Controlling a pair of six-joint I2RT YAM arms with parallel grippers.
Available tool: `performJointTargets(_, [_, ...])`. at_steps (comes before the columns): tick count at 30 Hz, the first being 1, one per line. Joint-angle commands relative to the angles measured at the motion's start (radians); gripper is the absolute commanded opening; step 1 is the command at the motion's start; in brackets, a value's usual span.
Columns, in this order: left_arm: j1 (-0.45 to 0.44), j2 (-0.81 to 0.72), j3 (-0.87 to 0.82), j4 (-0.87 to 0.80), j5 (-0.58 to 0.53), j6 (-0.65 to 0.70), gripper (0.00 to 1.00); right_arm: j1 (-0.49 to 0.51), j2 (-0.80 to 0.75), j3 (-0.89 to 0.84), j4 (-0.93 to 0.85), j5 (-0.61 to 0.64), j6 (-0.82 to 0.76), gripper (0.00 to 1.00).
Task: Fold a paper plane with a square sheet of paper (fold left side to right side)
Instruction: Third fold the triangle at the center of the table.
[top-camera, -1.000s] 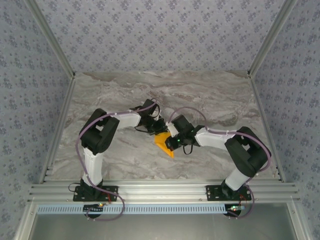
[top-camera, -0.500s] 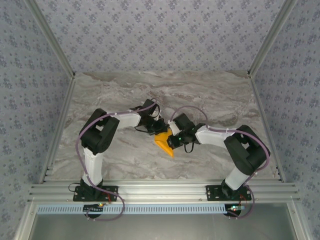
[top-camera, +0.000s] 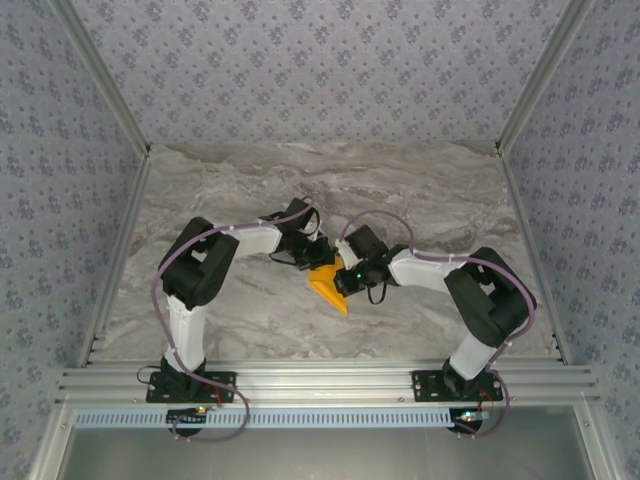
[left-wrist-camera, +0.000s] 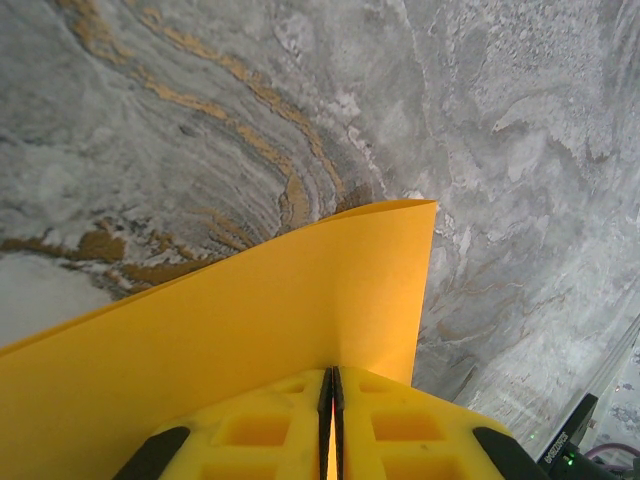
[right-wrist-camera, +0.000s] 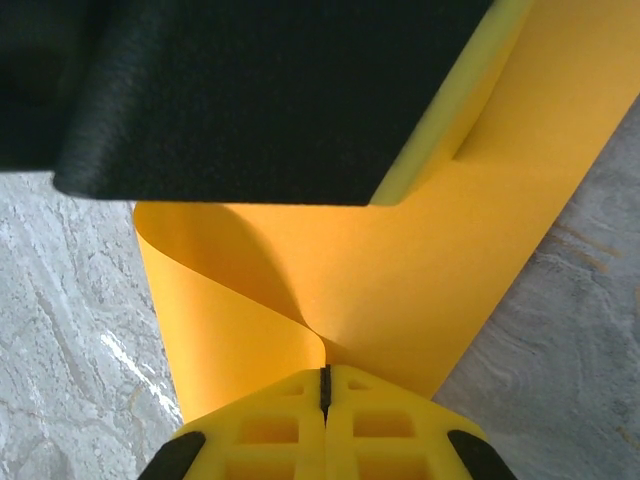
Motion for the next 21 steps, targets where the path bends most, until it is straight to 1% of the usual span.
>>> performJointTargets(1, [-0.007,0.033,0.000,-0.048,-0.022,0.012,0.12,-0.004,0.023,0.029,-0.032,0.013,0.002,0.00])
performJointTargets(13, [-0.011,0.029,-0.005,-0.044,-0.022,0.012,0.12,0.002,0.008,-0.014,-0.037,0.036,0.022,0.00])
performJointTargets(21, [-0.009,0.031,-0.005,-0.044,-0.023,0.010,0.12,0.003,0.009,-0.007,-0.048,0.051,0.012,0.00])
